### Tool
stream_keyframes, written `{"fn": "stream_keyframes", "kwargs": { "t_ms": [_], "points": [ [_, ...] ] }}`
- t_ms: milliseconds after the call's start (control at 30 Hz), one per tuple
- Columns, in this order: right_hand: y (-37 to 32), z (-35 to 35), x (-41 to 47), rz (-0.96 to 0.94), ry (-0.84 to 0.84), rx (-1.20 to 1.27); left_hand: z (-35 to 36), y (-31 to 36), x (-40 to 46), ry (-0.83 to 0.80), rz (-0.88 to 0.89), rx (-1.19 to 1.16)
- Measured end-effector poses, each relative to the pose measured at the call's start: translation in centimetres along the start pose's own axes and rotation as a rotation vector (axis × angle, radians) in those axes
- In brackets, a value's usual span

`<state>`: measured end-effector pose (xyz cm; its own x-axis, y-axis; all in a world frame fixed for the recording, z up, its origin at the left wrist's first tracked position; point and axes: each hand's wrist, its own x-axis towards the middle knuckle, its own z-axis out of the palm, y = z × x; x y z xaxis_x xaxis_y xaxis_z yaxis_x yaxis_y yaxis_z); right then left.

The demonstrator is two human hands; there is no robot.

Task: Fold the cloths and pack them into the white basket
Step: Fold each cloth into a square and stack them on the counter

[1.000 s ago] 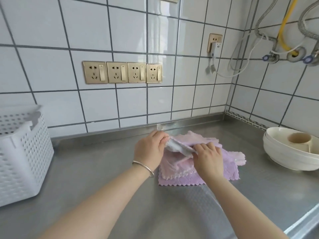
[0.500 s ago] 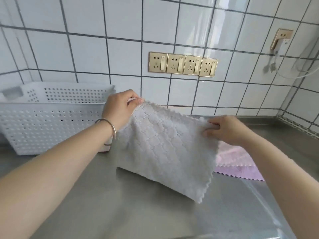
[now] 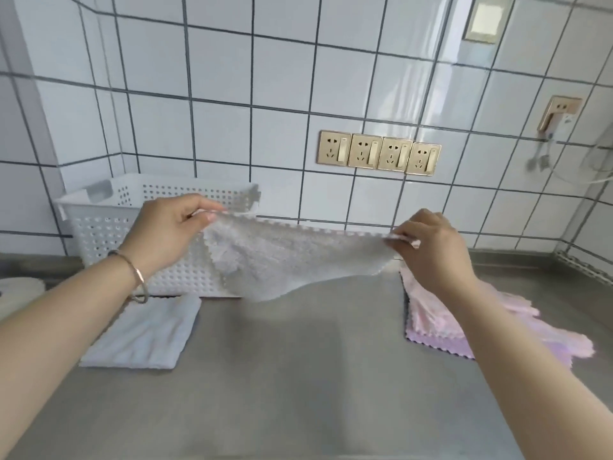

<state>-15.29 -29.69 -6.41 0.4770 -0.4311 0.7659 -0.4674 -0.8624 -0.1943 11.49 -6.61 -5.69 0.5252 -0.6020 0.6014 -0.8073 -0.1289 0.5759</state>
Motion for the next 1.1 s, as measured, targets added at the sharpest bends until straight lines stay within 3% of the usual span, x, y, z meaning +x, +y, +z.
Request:
{"fn": "stream_keyframes", "kwargs": {
  "t_ms": [100, 333, 467, 633, 767, 900, 1000, 1100],
  "points": [
    [0.7, -0.4, -3.4, 0.075, -0.200, 0.071, 0.4, -1.3, -5.2, -0.224, -0.038, -0.033],
    [1.7, 0.8, -14.1, 0.352, -0.886, 0.169, 2.5, -4.2, -15.2, -0.722, -0.113, 0.157],
    [0.7, -0.7, -16.6, 0.298, -1.153, 0.126, 1.7, -4.7, -17.3, -0.888, -0.137, 0.149],
    [-0.1, -2.2, -16.3, 0.369, -1.367, 0.180, 1.9, -5.1, -17.0, -1.042, -0.301, -0.081],
    [-0.2, -1.3, -14.3, 0.502, -1.304, 0.229, 3.1, -6.0, -14.4, -1.031, -0.409, -0.130],
    [0.2, 1.7, -13.7, 0.612, -1.014, 0.437, 6.0, -7.0, -12.7, -0.735, -0.450, -0.055],
    [1.1, 5.2, -13.5, 0.708, -0.837, 0.400, 8.4, -7.3, -11.8, -0.519, -0.449, 0.009],
    [1.1, 8.0, -13.4, 0.780, -0.749, 0.321, 10.4, -8.0, -10.8, -0.432, -0.507, 0.082]
  ]
}}
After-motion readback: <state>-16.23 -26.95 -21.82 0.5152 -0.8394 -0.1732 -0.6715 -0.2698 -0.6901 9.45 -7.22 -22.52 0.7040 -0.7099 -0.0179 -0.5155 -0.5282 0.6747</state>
